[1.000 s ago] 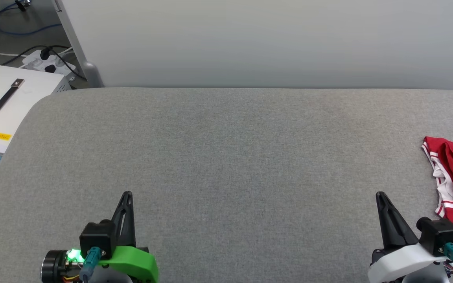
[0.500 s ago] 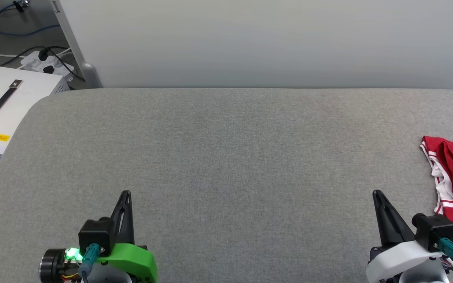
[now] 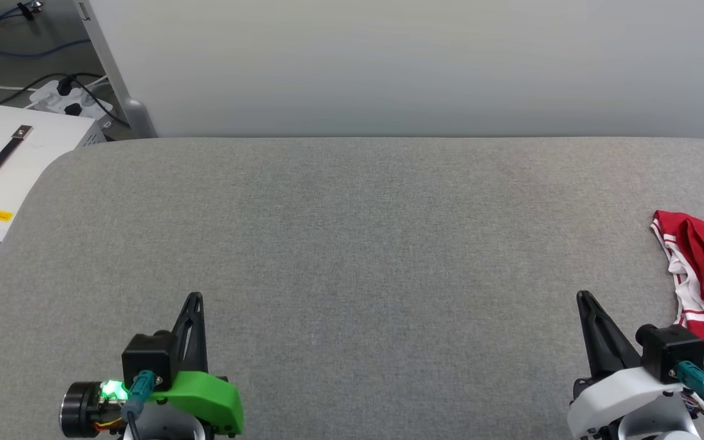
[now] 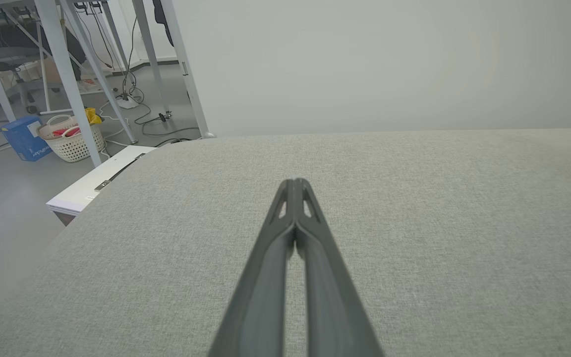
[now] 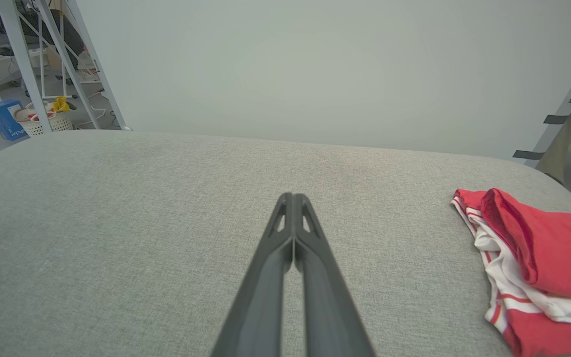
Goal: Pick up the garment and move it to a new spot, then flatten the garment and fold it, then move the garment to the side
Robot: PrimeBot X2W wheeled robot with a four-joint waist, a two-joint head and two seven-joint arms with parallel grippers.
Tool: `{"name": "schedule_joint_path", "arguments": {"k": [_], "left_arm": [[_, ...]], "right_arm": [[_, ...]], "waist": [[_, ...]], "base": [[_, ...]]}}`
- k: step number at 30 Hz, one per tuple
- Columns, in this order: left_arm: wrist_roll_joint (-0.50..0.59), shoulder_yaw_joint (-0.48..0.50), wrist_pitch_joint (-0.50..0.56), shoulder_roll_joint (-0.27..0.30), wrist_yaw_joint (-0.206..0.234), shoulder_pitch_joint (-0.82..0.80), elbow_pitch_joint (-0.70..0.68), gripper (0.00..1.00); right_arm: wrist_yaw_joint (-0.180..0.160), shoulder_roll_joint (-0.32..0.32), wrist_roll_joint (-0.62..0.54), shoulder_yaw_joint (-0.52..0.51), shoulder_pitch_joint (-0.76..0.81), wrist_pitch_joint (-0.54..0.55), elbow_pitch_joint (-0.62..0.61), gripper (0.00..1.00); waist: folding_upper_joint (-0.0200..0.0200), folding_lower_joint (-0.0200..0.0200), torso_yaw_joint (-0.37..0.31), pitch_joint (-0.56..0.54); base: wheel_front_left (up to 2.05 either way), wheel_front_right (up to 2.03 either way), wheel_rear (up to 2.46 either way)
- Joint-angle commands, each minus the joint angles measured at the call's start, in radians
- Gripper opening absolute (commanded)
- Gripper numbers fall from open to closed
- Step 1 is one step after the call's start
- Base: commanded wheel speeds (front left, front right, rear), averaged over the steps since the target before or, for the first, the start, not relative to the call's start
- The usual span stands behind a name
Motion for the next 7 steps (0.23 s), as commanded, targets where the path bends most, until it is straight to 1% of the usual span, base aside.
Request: {"name": "schedule_joint_path", "arguments": {"k": [1,7], "left_arm": [[0.011,0.006,0.005,-0.005,0.003,-0.018,-0.006,0.00],[0.013,0.009,0.017,-0.006,0.003,-0.022,-0.008,0.00]], "right_arm": [[-0.001,0.002,-0.016,0.000,-0.021,0.006,-0.007,0.00],[-0.001,0.002,-0.026,0.001,-0.026,0.018,-0.008,0.00]], "waist": [[0.0000,0.0000,0.000,0.000],[0.0000,0.0000,-0.002,0.000]], "base": [[0.00,0.00,0.00],[0.00,0.00,0.00]]}}
